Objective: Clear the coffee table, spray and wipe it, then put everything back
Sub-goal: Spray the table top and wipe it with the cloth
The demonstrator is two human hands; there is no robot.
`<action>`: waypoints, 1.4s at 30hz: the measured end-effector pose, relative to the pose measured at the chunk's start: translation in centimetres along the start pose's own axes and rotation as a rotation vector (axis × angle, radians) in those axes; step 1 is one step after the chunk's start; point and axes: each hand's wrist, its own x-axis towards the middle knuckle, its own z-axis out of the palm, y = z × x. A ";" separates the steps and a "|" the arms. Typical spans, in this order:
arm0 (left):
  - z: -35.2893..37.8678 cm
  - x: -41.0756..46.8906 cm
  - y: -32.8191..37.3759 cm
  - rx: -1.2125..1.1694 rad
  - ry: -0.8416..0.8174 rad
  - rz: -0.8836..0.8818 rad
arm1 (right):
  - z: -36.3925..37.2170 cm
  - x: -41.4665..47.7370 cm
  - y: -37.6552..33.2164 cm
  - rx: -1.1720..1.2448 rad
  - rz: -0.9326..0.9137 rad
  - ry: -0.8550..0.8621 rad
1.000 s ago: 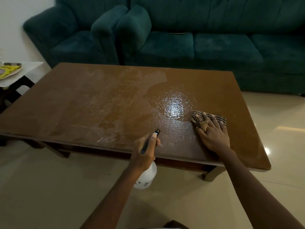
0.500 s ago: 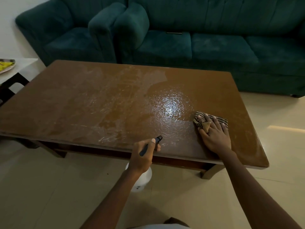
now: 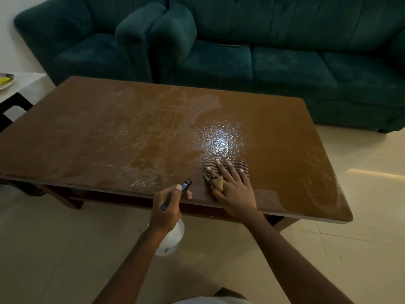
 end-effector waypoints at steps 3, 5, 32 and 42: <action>-0.2 0.2 -0.1 -0.003 0.002 -0.013 | 0.1 -3.9 2.6 -0.023 -0.003 0.033; -0.2 0.4 -0.1 -0.003 0.001 0.004 | -0.2 -5.7 5.3 -0.035 0.111 0.063; -7.6 -1.3 -2.1 0.027 0.087 -0.110 | -0.1 4.4 -2.1 0.019 0.202 -0.029; -11.4 -0.6 -1.8 -0.004 0.128 -0.136 | 1.9 -0.7 -5.5 -0.008 -0.159 0.014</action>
